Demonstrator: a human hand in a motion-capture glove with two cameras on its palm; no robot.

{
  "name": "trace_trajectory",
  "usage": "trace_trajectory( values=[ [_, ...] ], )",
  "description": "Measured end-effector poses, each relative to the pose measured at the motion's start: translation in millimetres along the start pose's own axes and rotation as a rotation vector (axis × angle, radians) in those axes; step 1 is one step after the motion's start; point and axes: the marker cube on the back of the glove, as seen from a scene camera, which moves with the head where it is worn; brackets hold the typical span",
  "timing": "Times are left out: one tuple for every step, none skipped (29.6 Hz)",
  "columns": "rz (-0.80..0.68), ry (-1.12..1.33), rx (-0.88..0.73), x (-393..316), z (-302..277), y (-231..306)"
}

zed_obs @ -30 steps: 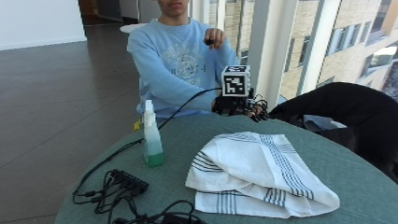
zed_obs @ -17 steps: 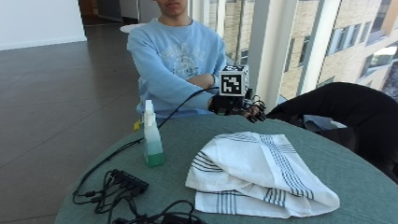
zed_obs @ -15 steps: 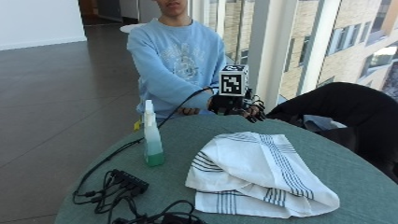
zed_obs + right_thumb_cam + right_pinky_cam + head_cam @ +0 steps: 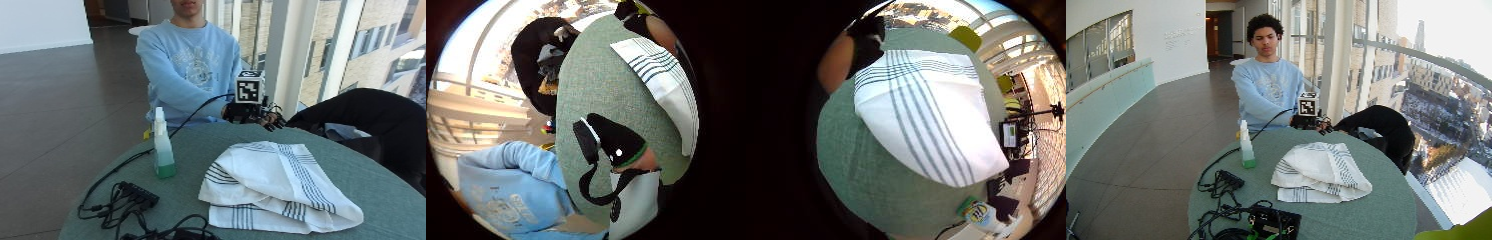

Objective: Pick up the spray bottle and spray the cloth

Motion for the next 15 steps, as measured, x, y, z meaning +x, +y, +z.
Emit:
trace_trajectory(
  values=[
    [0.002,-0.001,-0.001,1,0,1],
    [0.005,-0.002,-0.001,1,-1,3],
    [0.008,-0.003,0.001,2,-2,5],
    [0.009,-0.002,0.003,2,-4,8],
    [0.008,0.001,0.005,2,-6,11],
    [0.005,0.007,0.007,2,-8,15],
    [0.000,0.016,0.010,1,-11,20],
    [-0.006,0.027,0.015,0,-13,26],
    [-0.011,0.040,0.024,0,-16,33],
    [-0.013,0.052,0.037,0,-19,41],
    [-0.010,0.061,0.054,0,-22,49],
    [-0.003,0.063,0.072,0,-24,58],
    [0.007,0.058,0.089,2,-27,67],
    [0.017,0.048,0.102,3,-30,77],
    [0.028,0.034,0.114,5,-32,87]
  ],
)
